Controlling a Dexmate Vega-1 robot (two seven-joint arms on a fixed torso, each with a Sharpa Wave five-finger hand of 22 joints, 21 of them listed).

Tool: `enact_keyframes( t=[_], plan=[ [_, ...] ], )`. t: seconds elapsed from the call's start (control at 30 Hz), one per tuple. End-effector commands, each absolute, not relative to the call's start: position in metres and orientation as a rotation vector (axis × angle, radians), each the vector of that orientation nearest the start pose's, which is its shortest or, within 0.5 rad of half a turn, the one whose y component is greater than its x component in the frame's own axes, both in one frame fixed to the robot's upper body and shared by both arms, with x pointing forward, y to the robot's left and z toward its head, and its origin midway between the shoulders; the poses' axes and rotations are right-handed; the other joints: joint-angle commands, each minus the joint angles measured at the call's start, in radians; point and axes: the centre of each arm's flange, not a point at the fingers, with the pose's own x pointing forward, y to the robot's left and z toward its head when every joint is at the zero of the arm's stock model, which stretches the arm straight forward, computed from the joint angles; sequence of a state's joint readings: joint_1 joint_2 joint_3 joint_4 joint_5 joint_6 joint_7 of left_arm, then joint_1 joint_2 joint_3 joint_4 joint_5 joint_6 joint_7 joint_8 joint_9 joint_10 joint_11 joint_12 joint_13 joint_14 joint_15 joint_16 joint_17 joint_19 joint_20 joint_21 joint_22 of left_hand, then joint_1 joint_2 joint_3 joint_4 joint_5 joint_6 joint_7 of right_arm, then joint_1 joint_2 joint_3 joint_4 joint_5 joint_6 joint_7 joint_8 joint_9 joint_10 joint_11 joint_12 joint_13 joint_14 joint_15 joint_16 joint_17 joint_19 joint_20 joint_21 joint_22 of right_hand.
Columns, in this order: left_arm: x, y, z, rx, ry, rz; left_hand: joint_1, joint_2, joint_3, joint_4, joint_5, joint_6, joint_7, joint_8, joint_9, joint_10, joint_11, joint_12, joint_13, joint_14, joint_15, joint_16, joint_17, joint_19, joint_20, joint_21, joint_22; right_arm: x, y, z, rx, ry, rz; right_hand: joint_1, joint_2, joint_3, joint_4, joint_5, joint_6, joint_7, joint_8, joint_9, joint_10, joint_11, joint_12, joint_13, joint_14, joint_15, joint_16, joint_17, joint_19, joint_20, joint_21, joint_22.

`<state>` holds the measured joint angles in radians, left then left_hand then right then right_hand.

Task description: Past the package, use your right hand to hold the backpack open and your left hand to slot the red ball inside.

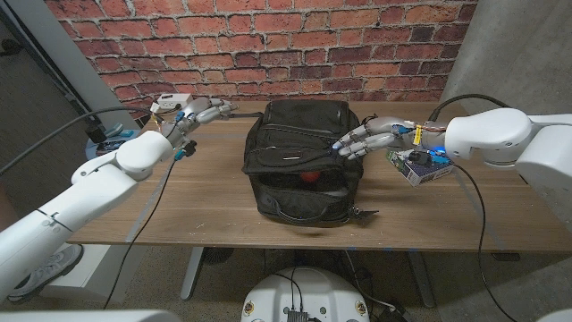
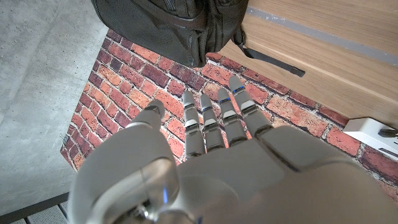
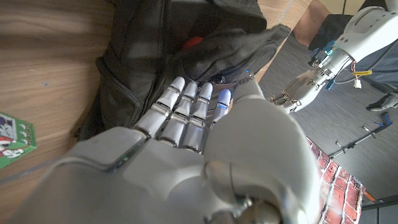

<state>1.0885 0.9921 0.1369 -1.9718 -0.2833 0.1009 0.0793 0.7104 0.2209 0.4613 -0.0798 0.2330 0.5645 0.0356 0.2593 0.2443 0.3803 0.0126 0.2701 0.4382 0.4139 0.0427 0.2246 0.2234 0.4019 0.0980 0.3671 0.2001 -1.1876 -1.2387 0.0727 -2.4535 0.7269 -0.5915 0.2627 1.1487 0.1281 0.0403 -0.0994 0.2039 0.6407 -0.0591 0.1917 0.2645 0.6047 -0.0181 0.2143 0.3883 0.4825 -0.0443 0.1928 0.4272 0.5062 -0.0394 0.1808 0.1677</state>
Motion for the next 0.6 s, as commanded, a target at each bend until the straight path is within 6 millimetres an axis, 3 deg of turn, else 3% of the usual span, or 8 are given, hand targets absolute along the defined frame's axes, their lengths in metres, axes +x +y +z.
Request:
enact_keyframes(
  t=[0.03,0.6],
  plan=[
    [0.522,0.322,0.071,0.712,-0.649,-0.075,-0.065,-0.055,0.007,-0.005,0.007,0.009,0.001,0.006,0.006,0.001,0.0,-0.004,0.003,-0.006,0.0,-0.006,0.001,-0.005,-0.003,0.007,0.003,0.41,-0.241,0.053,-0.74,-0.28,0.644,0.0,0.008,0.002,-0.006,0.007,-0.002,0.004,0.001,0.003,-0.007,0.0,0.0,0.004,-0.004,-0.055,0.008,0.003,-0.002,-0.001,0.001,0.001],
    [0.518,0.332,0.048,0.579,-0.692,0.018,-0.068,-0.057,0.017,-0.012,0.009,0.007,-0.002,0.003,0.008,0.004,-0.004,-0.005,0.004,-0.009,-0.002,-0.007,0.001,-0.006,-0.003,0.007,0.003,0.447,-0.243,0.055,-0.653,-0.416,0.625,-0.013,0.013,0.002,-0.002,0.003,-0.002,0.008,0.008,0.003,0.005,-0.001,0.005,0.005,0.006,-0.06,0.02,0.0,0.019,-0.001,0.012,0.002]
  ],
)
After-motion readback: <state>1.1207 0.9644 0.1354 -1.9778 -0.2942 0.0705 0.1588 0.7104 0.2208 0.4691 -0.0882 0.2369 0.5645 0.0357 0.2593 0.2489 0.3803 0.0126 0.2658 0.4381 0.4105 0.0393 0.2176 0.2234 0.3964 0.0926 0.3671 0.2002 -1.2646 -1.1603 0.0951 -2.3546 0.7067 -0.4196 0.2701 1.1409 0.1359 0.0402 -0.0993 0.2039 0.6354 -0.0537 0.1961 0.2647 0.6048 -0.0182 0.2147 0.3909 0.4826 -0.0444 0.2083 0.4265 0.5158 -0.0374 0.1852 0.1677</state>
